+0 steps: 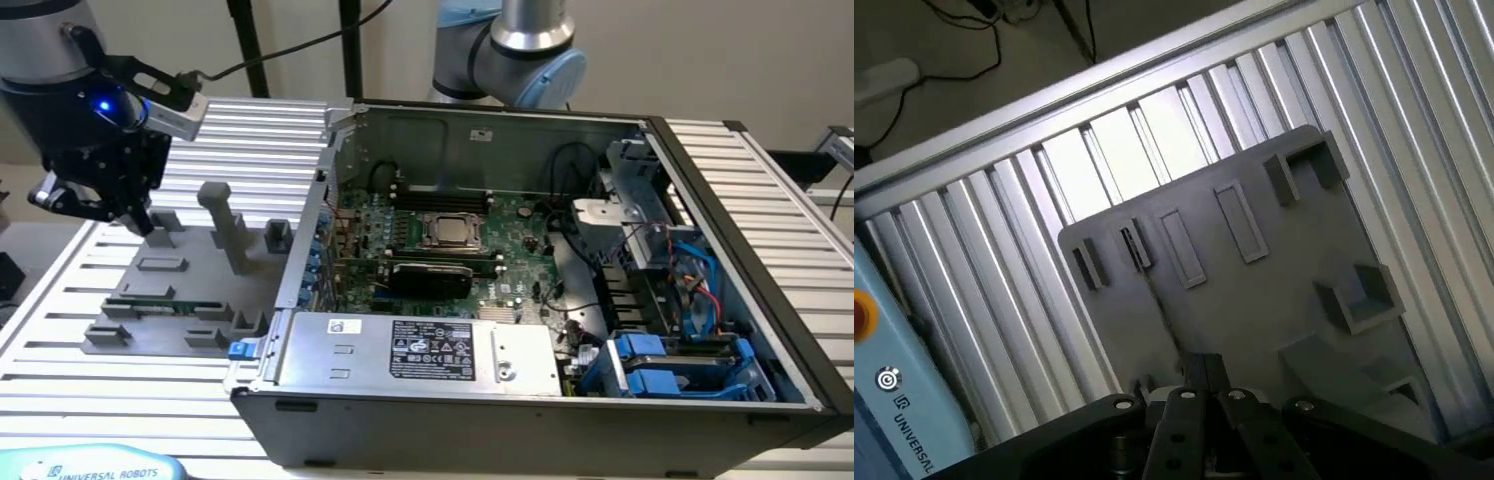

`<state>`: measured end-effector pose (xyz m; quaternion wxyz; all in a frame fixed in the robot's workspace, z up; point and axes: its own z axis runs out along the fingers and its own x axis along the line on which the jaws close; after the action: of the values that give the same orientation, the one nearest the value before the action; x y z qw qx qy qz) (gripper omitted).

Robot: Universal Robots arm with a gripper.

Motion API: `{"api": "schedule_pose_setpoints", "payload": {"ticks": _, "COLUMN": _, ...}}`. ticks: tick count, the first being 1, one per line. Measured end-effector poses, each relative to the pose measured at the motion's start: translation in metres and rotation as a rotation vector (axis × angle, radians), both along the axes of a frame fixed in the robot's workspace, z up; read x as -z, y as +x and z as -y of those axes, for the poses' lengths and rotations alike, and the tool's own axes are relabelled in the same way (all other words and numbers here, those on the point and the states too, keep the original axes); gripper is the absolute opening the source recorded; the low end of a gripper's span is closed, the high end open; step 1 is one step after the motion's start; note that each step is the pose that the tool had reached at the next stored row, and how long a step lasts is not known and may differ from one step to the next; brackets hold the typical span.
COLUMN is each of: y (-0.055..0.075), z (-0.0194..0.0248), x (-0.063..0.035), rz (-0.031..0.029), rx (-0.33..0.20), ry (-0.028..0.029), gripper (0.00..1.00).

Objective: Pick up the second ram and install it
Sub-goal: 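Pick up the second ram and move it above second insertion slot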

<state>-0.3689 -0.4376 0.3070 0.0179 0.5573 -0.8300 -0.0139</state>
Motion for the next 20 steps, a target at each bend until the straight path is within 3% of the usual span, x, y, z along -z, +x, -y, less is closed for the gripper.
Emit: {"api": "schedule_pose_setpoints", "payload": {"ticks": 20, "y": 0.000, "z": 0.0000, "x": 0.0190, "rz": 0.0000, "rx": -0.356, "ry": -0.0001, "gripper": 0.11}}
